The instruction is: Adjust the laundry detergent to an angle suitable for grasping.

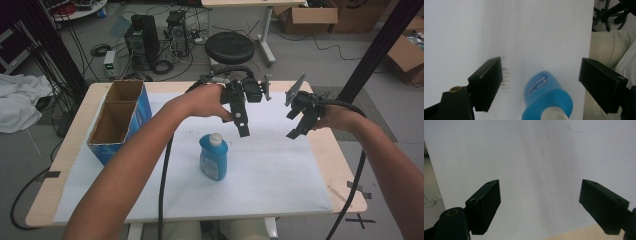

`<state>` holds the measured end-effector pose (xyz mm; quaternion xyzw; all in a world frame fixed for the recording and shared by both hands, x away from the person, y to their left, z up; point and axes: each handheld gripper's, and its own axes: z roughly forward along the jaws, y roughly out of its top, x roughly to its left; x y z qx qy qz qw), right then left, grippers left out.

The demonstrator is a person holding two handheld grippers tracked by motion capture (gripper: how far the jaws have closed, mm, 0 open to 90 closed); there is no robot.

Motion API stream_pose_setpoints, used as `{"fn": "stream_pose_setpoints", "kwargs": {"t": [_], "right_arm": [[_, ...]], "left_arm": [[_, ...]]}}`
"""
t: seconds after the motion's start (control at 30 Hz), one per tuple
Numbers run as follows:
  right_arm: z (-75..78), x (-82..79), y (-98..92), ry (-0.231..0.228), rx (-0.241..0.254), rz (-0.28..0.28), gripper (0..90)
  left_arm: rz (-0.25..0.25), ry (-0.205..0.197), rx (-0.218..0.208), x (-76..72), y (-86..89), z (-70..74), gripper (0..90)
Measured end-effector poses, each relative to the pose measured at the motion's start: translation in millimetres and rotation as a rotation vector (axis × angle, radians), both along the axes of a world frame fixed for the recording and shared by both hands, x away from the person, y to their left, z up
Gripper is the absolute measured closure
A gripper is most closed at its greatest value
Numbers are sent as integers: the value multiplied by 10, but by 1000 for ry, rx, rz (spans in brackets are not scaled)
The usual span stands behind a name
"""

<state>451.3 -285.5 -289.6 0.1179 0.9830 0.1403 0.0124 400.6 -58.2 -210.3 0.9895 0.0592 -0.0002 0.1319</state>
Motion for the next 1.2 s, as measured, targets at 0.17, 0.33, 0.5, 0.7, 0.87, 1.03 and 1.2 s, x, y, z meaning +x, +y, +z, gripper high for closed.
{"fn": "stream_pose_setpoints", "kwargs": {"t": [0.17, 0.33, 0.5, 0.7, 0.87, 1.03, 1.2], "right_arm": [[2, -5, 2, 6, 2, 3, 172], [-3, 4, -6, 6, 0, 2, 172], [10, -3, -3, 0, 0, -3, 172], [25, -34, -7, -5, 10, -6, 171], [27, -52, -23, -8, 12, -11, 171], [18, -75, -42, -14, 20, -20, 169], [21, -109, -55, -14, 17, -18, 170]], "left_arm": [[-1, 3, -1, 14, -2, 9, 198], [6, -3, -15, 26, 10, 31, 198], [13, -6, -11, 23, 35, 43, 198], [9, -9, -9, 5, 32, 46, 199], [11, -11, -11, 11, 50, 50, 199], [14, -11, -9, 25, 59, 51, 200], [12, -13, -7, 27, 58, 48, 202]]}}
